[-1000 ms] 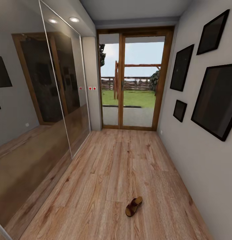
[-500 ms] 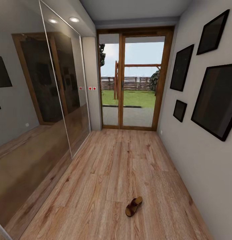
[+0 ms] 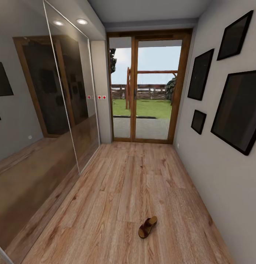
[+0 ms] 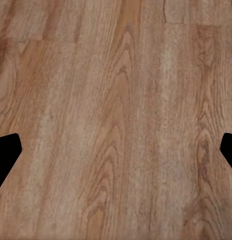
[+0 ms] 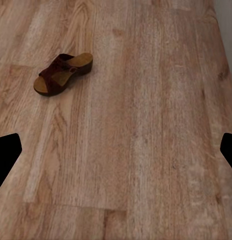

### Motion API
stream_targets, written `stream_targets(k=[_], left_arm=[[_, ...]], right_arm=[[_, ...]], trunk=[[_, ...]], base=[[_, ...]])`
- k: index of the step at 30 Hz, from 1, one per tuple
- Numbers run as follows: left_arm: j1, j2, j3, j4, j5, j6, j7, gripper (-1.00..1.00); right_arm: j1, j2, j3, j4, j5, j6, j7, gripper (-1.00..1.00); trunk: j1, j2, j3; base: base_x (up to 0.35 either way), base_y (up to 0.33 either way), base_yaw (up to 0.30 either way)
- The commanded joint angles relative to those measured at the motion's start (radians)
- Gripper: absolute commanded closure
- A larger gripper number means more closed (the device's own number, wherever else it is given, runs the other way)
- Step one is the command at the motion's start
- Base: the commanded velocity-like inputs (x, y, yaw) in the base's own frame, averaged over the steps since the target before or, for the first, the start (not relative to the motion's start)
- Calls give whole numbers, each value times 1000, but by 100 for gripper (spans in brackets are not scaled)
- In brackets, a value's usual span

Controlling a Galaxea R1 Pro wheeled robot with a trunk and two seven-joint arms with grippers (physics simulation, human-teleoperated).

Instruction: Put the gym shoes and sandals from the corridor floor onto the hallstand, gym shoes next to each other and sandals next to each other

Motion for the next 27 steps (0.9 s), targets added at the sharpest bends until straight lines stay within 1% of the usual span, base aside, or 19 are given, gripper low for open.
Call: stream_targets(k=[1,8,16,20,27], left_arm=[[0,2,2,1,2,-4,-1,-100],[5,6,21,1,15,-6,-2,-100],[5,4,28,1,19,-6,-1,-100],[5,3,29,1,21,-6,0,-100],[4,3,29,2,22,-6,1,-100]], right_arm=[[-1,0,-1,1,1,-4,1,-100],[-1,2,-2,3,3,-5,1,-100],[-1,3,-7,2,0,-5,-3,-100],[-1,7,-6,2,-1,-5,-4,-100],[-1,11,-6,2,-1,-6,-4,-100]], trunk=[[0,-1,-1],[0,-1,-1],[0,-1,-2],[0,-1,-4],[0,-1,-9]], base=[[0,0,0],[0,0,0],[0,0,10],[0,0,119],[0,0,195]])
